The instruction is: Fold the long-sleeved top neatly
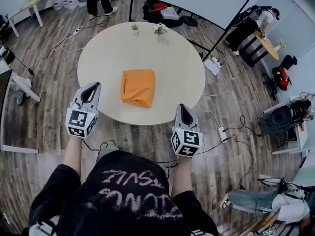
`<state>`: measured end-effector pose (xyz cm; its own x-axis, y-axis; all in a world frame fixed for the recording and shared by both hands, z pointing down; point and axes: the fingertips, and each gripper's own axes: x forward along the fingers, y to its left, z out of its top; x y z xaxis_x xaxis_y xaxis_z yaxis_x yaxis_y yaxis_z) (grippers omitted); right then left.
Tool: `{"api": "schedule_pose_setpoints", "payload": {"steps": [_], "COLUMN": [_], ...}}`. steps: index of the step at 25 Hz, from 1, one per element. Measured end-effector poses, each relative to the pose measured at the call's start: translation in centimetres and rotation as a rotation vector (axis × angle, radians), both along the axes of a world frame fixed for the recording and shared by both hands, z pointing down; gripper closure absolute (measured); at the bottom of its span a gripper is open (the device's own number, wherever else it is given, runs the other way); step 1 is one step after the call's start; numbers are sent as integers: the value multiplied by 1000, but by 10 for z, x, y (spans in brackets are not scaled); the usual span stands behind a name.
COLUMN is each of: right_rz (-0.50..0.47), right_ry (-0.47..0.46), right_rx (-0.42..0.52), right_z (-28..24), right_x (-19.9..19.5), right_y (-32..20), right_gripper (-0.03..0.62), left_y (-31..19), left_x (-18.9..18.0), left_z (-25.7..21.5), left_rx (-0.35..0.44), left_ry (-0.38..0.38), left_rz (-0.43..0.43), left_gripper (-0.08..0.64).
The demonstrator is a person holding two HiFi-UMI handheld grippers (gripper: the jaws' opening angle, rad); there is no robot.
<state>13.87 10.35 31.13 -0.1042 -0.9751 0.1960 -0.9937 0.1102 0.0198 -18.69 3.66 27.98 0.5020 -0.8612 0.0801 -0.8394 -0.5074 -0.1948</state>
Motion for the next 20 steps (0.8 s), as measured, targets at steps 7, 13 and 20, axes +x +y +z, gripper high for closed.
{"api": "schedule_pose_setpoints", "payload": {"steps": [7,13,20], "right_rz": [32,40,34], "right_ry": [-7,7,9], "right_rx": [32,46,44], "right_z": [-13,-17,-14], "right_x": [7,10,10], "right_y": [-4,-7,-13], "right_gripper": [589,589,589], "left_y": [-9,-13,-18], "left_x": [-9,-10,-9], "left_z": [-6,-8,-8], "left_rx": [-11,-1,7], "left_ry": [34,46,57], "left_rz": [-17,-20,-28], "left_gripper": [549,549,549]}}
